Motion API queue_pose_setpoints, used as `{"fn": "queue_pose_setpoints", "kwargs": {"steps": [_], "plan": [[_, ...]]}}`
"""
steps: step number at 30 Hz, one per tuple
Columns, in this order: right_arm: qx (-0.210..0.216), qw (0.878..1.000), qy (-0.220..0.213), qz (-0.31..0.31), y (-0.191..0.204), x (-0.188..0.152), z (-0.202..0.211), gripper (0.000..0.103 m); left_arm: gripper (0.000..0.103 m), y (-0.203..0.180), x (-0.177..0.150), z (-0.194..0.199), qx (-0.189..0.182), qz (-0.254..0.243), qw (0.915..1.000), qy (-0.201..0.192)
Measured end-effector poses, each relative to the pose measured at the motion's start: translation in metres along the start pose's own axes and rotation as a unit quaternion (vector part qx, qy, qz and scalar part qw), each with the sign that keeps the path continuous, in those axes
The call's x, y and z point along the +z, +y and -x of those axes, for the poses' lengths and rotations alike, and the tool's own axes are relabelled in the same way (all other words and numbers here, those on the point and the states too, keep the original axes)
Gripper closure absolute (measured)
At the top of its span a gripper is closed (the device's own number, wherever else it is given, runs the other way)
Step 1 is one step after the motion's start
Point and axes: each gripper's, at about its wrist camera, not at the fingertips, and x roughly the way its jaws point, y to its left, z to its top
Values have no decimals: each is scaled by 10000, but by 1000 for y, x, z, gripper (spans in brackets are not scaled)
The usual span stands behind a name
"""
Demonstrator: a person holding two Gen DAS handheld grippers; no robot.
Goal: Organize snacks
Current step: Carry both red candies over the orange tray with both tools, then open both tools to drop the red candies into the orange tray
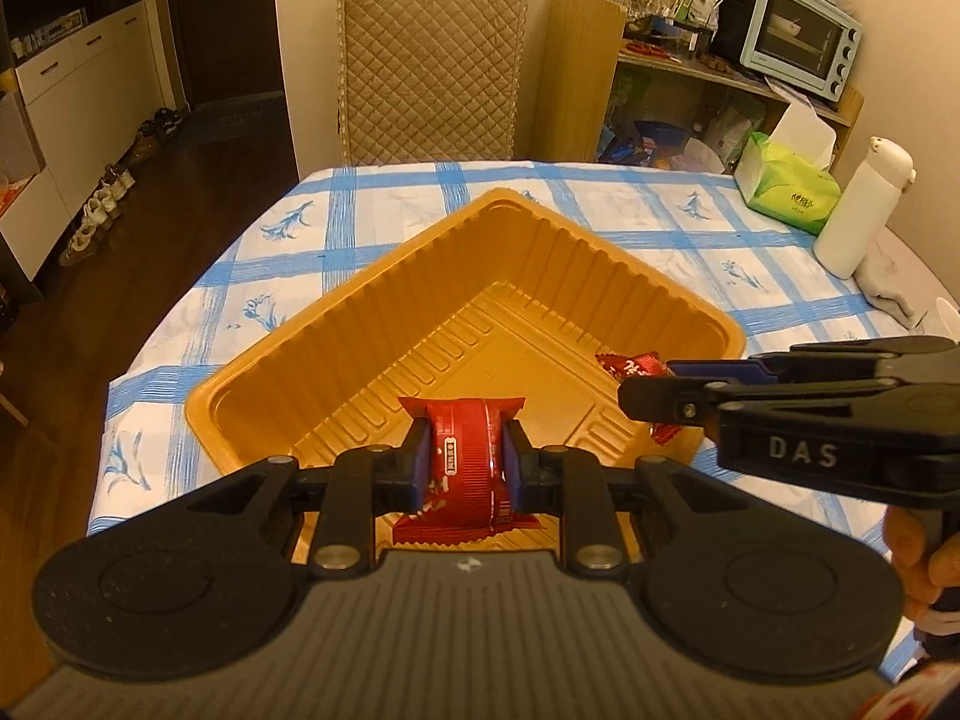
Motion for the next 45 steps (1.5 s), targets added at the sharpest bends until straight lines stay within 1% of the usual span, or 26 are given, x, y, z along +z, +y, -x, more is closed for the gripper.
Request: {"fn": "queue_pose_setpoints", "kwargs": {"steps": [8, 13, 15, 17, 19, 27, 34, 37, 42, 45], "plan": [[-153, 9997, 179, -75, -9, 5, -28, 77, 81, 7, 4, -17, -47, 5, 9999, 110], [-104, 9997, 71, -199, -12, 8, -31, 77, 81, 9, 4, -21, -56, 21, 9999, 142], [-52, 9996, 43, -269, -14, 10, -31, 73, 81, 10, 4, -23, -58, 28, 9998, 170], [-4, 9995, 6, -317, -15, 10, -28, 58, 81, 10, 3, -23, -60, 30, 9998, 188], [-65, 9994, -96, -341, -16, 10, -22, 55, 81, 11, 2, -22, -59, 35, 9998, 188], [-51, 9984, -294, -484, -23, 10, 1, 53, 81, 9, 2, -20, -2, 27, 9999, 168], [-42, 9984, -323, -456, -24, 8, 12, 53, 80, -1, 4, -20, -34, -15, 9999, 120], [-25, 9984, -351, -446, -24, 6, 16, 53, 80, -4, 5, -19, -1, -7, 10000, 17], [-23, 9985, -404, -368, -22, 2, 27, 50, 73, -4, 4, -13, 52, 25, 10000, -11], [8, 9985, -455, -320, -20, -2, 35, 46, 70, -3, 0, -2, 56, 83, 9999, -18]]}}
